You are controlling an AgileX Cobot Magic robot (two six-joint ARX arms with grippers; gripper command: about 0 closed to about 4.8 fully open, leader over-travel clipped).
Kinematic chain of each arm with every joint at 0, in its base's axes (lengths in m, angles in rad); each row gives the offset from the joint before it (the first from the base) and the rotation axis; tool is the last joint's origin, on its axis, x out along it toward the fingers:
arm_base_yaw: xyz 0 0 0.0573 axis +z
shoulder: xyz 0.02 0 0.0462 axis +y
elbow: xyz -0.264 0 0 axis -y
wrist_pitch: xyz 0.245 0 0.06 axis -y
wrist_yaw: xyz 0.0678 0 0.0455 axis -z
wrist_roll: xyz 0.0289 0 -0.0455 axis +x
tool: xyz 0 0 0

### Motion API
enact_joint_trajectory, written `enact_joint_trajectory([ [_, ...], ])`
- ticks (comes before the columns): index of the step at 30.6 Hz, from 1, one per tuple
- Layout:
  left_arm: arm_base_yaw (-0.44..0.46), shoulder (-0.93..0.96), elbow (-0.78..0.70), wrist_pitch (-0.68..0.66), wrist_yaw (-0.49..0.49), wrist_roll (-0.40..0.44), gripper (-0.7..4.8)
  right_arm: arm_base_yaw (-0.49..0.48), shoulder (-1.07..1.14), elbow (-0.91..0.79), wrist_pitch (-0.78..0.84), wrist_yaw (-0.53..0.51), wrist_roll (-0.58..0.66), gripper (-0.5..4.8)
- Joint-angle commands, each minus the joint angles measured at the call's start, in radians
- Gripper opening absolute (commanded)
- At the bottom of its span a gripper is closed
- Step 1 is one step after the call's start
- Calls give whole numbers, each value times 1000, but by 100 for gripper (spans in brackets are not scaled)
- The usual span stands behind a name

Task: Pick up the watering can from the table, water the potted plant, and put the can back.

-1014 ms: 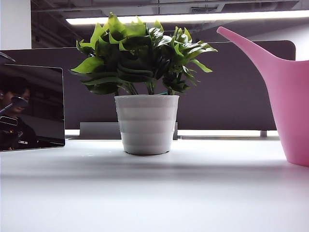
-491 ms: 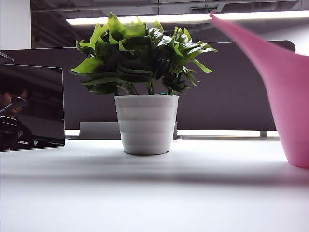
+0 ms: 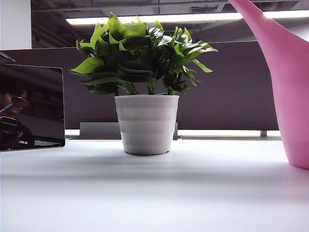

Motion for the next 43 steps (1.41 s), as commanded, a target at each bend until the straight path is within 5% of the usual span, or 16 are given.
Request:
enact_joint_trajectory([
  [1, 0, 1, 1, 13, 3, 8, -5, 1, -5, 5, 3, 1, 4, 254],
  [4, 1, 1, 1, 13, 3, 8, -5, 2, -54, 5, -45, -51, 30, -3],
  [9, 5, 1, 1, 13, 3, 8, -5, 2, -265, 6, -178, -216, 92, -2],
  [16, 83, 1, 1, 13, 3, 8, -5, 2, -531, 6, -167, -467, 139, -2],
  [22, 176, 1, 1, 13, 2, 8, -5, 2, -663, 6, -169, -473, 161, -2],
  [43, 176, 1, 1, 13, 3, 8, -5, 2, -684, 6, -138, -474, 160, -1],
])
